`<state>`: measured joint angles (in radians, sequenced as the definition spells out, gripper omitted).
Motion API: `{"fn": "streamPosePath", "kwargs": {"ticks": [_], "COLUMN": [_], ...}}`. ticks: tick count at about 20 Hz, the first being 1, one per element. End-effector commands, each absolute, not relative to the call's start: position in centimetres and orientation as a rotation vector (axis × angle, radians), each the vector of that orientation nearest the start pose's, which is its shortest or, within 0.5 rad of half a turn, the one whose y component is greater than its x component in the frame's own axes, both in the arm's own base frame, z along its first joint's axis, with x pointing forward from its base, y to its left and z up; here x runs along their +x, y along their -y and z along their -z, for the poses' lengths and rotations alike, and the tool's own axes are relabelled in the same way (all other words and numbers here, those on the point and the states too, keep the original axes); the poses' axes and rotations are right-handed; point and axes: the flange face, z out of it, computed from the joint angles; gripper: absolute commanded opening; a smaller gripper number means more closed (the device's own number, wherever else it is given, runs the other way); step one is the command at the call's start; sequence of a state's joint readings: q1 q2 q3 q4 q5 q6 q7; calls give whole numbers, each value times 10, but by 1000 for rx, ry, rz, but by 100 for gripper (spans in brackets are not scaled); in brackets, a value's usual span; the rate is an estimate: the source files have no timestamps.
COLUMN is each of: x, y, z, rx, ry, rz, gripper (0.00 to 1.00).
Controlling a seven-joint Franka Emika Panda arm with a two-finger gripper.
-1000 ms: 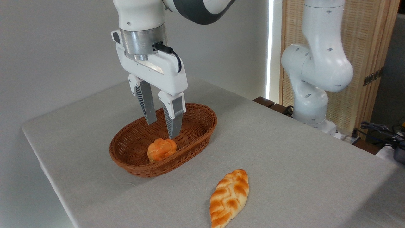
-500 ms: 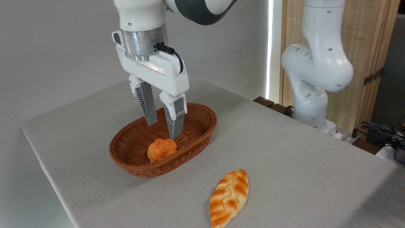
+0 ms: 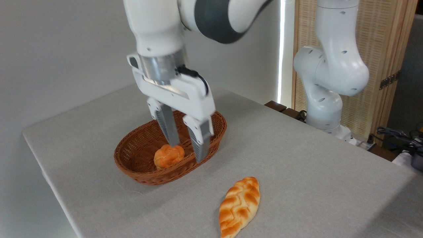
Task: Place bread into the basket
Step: 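Move the gripper over to the braided bread loaf and lower it, then close the gripper on the braided loaf's end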
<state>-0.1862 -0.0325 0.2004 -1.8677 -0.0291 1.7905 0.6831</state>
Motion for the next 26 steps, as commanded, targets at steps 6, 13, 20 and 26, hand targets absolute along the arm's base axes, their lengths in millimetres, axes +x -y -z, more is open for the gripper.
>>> {"fn": "streamPosePath", "kwargs": {"ticks": [6, 13, 20, 26], "x": [524, 525, 529, 530], "y": [-108, -106, -107, -98], "z": [-475, -437, -422, -405], "rx": [-3027, -3021, -2953, -2942], "ry": [-1046, -1082, -1171, -1198], "rz": [-85, -226, -285, -368], "gripper": [100, 100, 100, 100]}}
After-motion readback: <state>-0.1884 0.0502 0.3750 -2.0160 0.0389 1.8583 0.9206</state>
